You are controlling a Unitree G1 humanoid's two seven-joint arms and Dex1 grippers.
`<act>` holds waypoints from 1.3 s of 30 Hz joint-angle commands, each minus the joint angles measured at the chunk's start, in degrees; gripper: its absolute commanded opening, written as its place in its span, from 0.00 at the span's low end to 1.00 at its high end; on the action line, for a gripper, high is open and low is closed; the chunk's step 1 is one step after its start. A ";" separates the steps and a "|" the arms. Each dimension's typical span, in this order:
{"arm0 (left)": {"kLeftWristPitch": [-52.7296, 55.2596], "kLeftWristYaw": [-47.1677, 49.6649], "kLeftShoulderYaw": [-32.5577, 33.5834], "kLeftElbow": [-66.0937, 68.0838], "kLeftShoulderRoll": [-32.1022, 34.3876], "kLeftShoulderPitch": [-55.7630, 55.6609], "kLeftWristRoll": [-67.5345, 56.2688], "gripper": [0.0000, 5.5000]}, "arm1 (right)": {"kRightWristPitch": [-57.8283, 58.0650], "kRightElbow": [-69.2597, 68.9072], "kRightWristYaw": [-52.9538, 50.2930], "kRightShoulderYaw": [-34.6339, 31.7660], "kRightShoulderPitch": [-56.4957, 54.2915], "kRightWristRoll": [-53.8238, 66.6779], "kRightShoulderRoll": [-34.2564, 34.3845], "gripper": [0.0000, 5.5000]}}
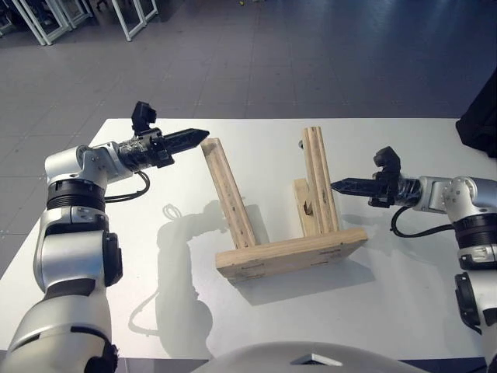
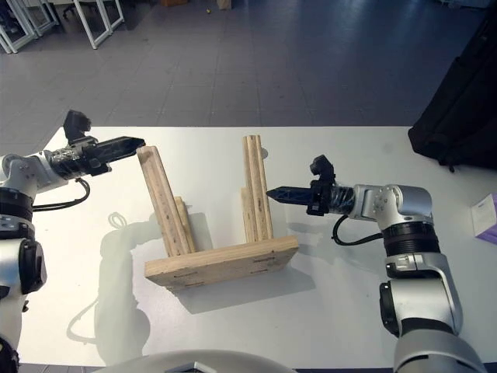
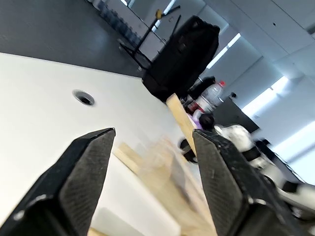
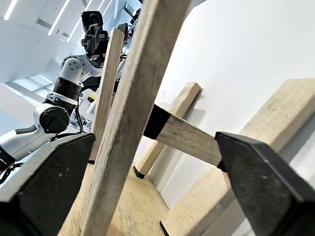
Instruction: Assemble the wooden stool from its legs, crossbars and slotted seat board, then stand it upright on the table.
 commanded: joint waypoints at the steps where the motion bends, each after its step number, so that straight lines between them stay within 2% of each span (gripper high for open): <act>1: -5.74 5.74 5.83 7.53 2.07 -3.73 1.27 0.53 | -1.54 -3.17 -0.11 -1.91 2.42 -1.54 -1.94 0.93; 4: -4.53 3.45 7.18 3.84 5.86 -1.96 1.80 0.53 | -6.14 -6.65 -0.37 -4.56 5.73 -3.46 -5.13 0.93; 6: -0.76 1.02 5.86 -7.72 8.80 4.34 1.28 0.59 | -10.67 -10.66 -1.72 -5.67 9.66 -6.30 -8.10 0.93; 9: 3.26 0.84 2.24 -43.24 15.88 29.45 1.09 0.65 | -18.40 -25.03 -4.90 -4.15 23.68 -14.58 -15.86 0.93; 11: -0.63 1.18 2.74 -56.15 18.01 43.01 3.88 0.65 | -22.80 -30.66 -3.48 -4.34 30.59 -17.11 -18.76 0.93; 14: -9.15 -2.69 6.43 -64.44 18.31 54.00 5.33 0.65 | -26.33 -34.30 -1.65 -5.98 34.99 -18.03 -19.88 0.93; 18: -13.80 -5.32 4.81 -72.35 20.54 61.59 6.78 0.65 | -28.49 -37.72 -1.21 -4.04 35.31 -19.03 -19.70 0.93; 25: -11.98 2.59 -2.04 -80.64 15.58 59.06 5.77 0.65 | -28.57 -41.23 -1.42 2.54 30.42 -20.50 -17.16 0.93; 33: -8.11 9.12 -9.90 -82.99 11.05 53.90 5.27 0.65 | -28.15 -40.37 -0.76 8.01 23.92 -21.29 -14.08 0.93; 39: -7.27 9.25 -10.74 -81.23 11.38 52.77 4.34 0.46 | -25.59 -42.53 1.68 10.08 24.11 -19.61 -14.00 0.72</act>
